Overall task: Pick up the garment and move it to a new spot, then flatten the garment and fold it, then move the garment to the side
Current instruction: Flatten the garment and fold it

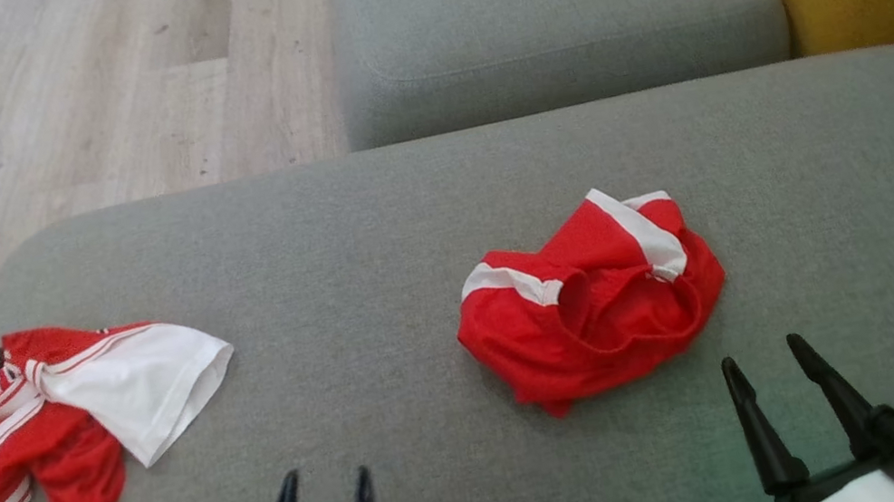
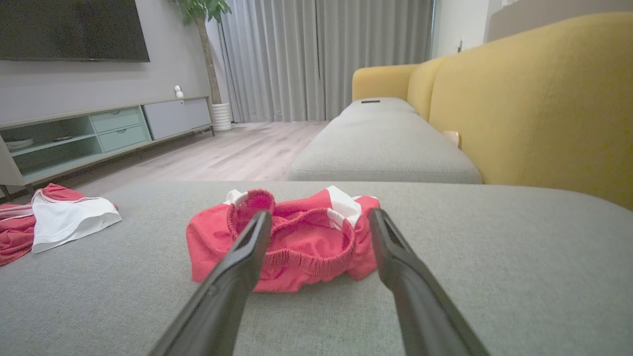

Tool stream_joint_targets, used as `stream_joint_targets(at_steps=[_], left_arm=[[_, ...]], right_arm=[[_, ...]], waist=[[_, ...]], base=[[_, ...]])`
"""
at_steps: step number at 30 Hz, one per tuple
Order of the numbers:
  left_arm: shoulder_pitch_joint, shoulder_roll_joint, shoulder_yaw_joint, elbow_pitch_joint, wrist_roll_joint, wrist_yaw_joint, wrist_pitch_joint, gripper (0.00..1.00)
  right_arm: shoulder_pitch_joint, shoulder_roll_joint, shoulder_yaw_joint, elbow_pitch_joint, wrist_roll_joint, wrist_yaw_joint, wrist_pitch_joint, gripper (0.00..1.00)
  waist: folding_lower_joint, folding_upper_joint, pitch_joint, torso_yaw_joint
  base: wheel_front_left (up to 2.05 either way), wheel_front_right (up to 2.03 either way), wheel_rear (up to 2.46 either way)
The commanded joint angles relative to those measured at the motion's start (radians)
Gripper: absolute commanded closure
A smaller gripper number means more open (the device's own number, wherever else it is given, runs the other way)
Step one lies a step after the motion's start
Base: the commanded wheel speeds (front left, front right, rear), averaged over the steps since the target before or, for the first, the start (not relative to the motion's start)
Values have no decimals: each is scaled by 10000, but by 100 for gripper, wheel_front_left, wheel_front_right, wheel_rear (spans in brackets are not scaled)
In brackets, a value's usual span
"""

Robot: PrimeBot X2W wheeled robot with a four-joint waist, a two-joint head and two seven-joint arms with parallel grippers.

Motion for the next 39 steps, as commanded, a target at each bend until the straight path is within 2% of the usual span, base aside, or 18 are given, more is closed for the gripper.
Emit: stream_joint_targets(at_steps=[1, 5, 8, 12, 15, 17, 20, 26, 29, 30, 35, 39], left_arm=[[-912, -105, 106, -184, -268, -200, -124, 0], [-1785, -144, -517, 71, -994, -624, -124, 0], [-2736, -148, -1310, 320, -1972, -781, -124, 0], [-4226, -150, -2601, 869, -2469, -916, -124, 0], [-5218, -151, -3492, 1500, -3202, -850, -124, 0], [-5853, -151, -3999, 1984, -4006, -795, -124, 0], [-6652, -151, -4797, 2812, -5990, -759, 164, 0], [-8297, -152, -6187, 4124, -8387, -364, 765, 0], [-8957, -152, -6513, 4521, -9335, 84, 592, 0], [-8957, -152, -6513, 4521, -9335, 84, 592, 0], [-9783, -152, -7002, 5089, -10994, 884, 496, 0], [-10184, -152, -7157, 5314, -12391, 1187, 310, 0]], right_arm=[[-373, -49, 287, -350, -2, -9, -38, 0], [-573, -49, 416, -332, -17, -9, -38, 0], [-769, -49, 492, -336, -59, -9, -38, 0], [-1054, -49, 694, -342, -134, -9, -38, 0], [-1339, -49, 911, -392, -143, -9, -38, 0], [-1555, -49, 1029, -425, -114, -9, -38, 0], [-1850, -49, 1138, -445, -44, -9, -38, 0], [-2202, -49, 1156, -474, 92, -9, -38, 0], [-2321, -49, 1186, -462, 155, -9, -38, 0], [-2321, -49, 1186, -462, 155, -9, -38, 0], [-2457, -49, 1214, -459, 246, -9, -38, 0], [-2508, -49, 1258, -427, 293, -9, -38, 0]], waist=[[0, 0, 150, -141], [0, 0, 506, -583], [0, 0, 843, -941], [0, 0, 1351, -1500], [0, 0, 1876, -1989], [0, 0, 2247, -2315], [0, 0, 2704, -2733], [0, 0, 3279, -3289], [0, 0, 3469, -3453], [0, 0, 3469, -3453], [0, 0, 3665, -3566], [0, 0, 3722, -3612]], base=[[0, 0, 0], [0, 0, 0], [0, 0, 0], [0, 0, 0], [0, 0, 0], [0, 0, 0], [0, 0, 0], [0, 0, 0], [0, 0, 0], [0, 0, 0], [0, 0, 0], [0, 0, 0]])
